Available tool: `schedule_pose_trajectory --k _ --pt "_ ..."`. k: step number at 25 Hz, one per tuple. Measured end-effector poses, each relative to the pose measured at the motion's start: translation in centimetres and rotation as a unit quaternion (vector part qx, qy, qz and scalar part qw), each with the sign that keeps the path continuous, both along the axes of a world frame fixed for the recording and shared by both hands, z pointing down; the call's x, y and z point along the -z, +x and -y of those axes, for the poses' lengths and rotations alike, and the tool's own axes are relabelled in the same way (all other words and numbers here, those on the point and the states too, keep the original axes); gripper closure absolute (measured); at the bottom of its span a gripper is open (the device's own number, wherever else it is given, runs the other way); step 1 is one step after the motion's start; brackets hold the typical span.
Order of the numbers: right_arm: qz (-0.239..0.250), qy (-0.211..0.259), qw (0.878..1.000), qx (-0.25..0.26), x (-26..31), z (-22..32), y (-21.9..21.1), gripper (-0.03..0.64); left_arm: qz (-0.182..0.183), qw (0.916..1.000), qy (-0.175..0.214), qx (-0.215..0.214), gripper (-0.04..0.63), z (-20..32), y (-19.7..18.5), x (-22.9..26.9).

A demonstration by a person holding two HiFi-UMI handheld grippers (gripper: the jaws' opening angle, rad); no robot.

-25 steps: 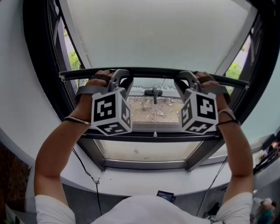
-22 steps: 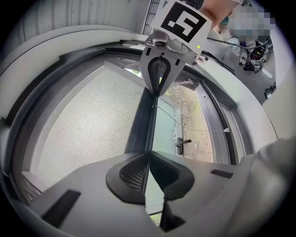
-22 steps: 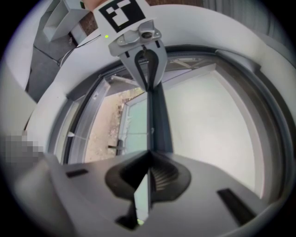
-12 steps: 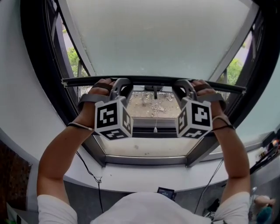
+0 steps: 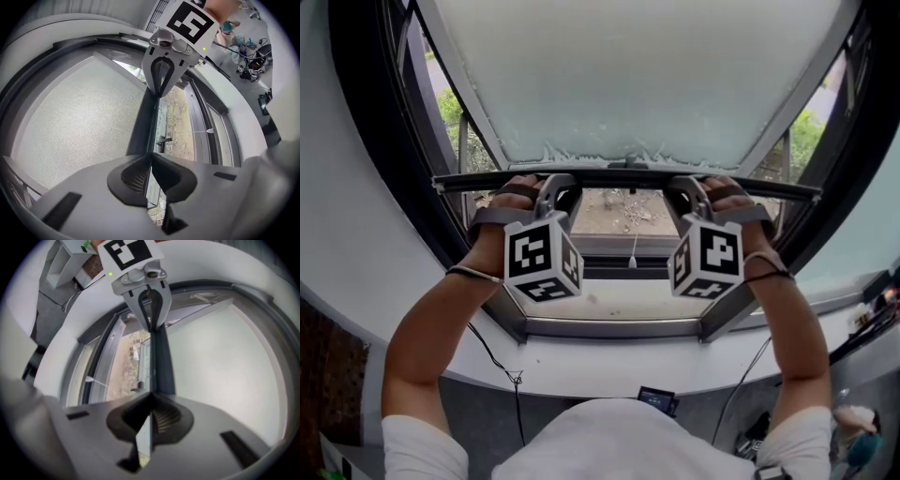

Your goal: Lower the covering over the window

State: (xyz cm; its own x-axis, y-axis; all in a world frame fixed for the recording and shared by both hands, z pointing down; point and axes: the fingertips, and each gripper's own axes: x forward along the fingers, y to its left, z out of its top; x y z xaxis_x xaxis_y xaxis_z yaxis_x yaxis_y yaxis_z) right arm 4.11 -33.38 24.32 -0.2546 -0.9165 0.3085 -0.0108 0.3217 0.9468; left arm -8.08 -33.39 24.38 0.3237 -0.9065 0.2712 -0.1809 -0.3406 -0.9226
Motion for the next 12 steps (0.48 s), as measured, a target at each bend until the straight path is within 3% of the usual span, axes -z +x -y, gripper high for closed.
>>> schedule_pose_trajectory --k 6,12 --pt "-0.002 -0.022 1.000 -0.002 -3.1 0.1 -0.1 0.583 0.012 0.9998 -0.014 0.003 0.560 0.2 -0.1 -3.2" --pt "0.007 -0.004 1.000 0.001 -4.0 0.2 -0.1 0.583 0.021 0.9997 -0.009 0.008 0.560 0.3 -0.1 -4.3"
